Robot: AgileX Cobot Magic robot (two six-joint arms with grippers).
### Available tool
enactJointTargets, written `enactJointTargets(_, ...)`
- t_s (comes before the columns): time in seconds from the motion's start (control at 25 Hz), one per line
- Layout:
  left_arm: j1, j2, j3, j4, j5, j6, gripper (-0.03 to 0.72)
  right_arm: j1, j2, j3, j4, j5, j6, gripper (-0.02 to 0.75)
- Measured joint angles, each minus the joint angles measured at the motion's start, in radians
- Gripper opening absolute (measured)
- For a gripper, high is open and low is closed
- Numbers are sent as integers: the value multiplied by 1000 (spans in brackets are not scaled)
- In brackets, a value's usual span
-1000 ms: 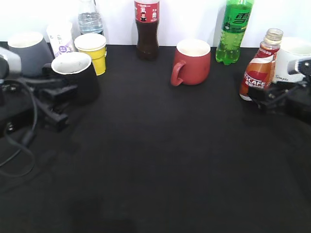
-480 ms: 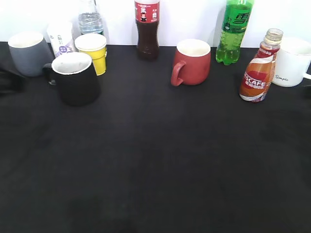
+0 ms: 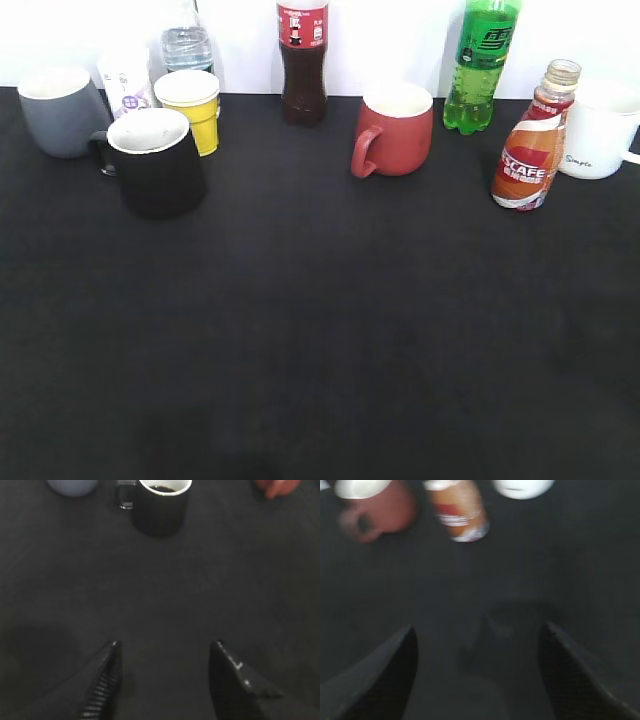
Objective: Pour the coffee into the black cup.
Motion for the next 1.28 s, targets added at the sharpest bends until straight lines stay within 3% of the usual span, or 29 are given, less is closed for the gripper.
enactJointTargets(0.16, 0, -163, 17, -1, 42, 41, 424, 0, -245, 4, -2, 194, -99, 581)
enactJointTargets(0.32, 0, -327, 113, -3, 80, 85, 417, 0, -515, 41, -151, 343, -106, 579)
enactJointTargets(0.52, -2, -367, 174, -52, 57, 160, 397, 0, -557, 84, -188, 319, -105, 579)
enactJointTargets(0.92, 11, -367, 174, -63, 50, 167, 361, 0, -557, 84, -188, 309, -103, 579)
enactJointTargets(1.0, 72, -367, 174, -68, 50, 167, 361, 0, -557, 84, -187, 308, -103, 579)
enactJointTargets(1.28, 402, -416, 174, -70, 50, 167, 319, 0, -557, 84, -183, 307, -103, 579)
